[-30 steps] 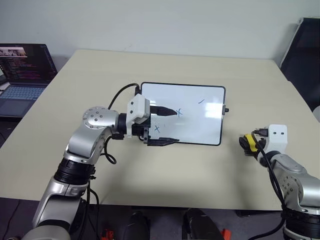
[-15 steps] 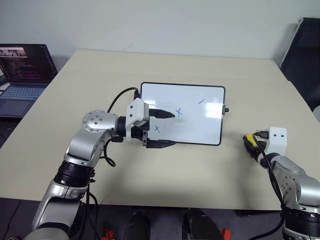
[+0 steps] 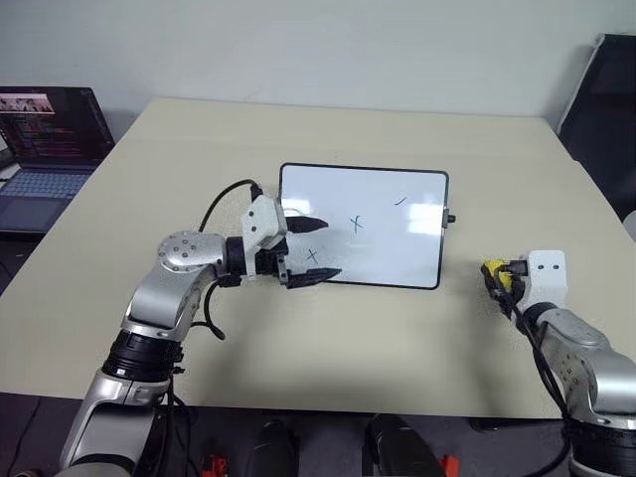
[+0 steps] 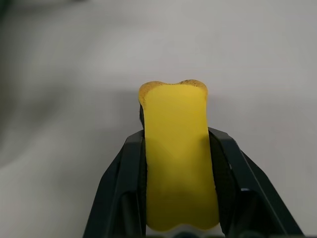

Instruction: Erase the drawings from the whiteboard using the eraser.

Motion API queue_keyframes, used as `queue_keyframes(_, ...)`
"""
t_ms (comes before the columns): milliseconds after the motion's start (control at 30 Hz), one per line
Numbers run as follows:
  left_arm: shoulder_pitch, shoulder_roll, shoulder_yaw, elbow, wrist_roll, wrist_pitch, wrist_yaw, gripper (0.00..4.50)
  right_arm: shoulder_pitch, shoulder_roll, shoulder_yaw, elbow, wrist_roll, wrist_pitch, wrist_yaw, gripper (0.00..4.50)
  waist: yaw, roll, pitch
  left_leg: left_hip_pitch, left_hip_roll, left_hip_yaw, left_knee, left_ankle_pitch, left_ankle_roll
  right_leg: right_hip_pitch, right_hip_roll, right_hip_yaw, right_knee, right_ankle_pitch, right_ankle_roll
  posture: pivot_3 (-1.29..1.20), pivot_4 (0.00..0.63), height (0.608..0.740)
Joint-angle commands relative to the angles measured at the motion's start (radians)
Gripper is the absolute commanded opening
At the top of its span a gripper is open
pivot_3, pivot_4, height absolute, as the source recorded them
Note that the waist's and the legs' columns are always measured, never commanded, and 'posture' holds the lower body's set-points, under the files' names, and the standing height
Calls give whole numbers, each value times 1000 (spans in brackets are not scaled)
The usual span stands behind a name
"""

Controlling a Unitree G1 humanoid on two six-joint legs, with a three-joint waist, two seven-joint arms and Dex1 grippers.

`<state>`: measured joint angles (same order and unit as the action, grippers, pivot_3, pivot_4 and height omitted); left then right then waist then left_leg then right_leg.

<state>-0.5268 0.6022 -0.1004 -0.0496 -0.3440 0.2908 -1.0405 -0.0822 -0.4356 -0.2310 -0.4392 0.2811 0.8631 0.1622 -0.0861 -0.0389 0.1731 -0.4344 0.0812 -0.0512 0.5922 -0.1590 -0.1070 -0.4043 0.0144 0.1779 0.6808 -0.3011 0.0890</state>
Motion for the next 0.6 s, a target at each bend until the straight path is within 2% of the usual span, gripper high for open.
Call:
queue_keyframes(33,3,-5,34,-89,-2,54,75,4500,17,-19,48,-155,-4,-39,35,1329,0,0,0,0,0,0,0,0,0,0,0,0,0,0,0,0,150,740)
queue_keyframes(167,-11,-13,34,-122,-3,90,121,4500,5,4,84,-253,35,11,48,1328,2,0,0,0,0,0,0,0,0,0,0,0,0,0,0,0,150,740)
queue_keyframes(333,-58,-34,42,-108,5,115,179,4500,-110,40,152,-301,56,93,27,1327,1,0,0,0,0,0,1,0,0,0,0,0,0,0,-1,0,150,740)
queue_keyframes(600,-75,-32,26,-108,21,147,205,4500,-333,43,301,-122,-37,61,15,1327,1,0,0,0,0,0,1,0,0,0,0,0,0,1,1,0,150,740)
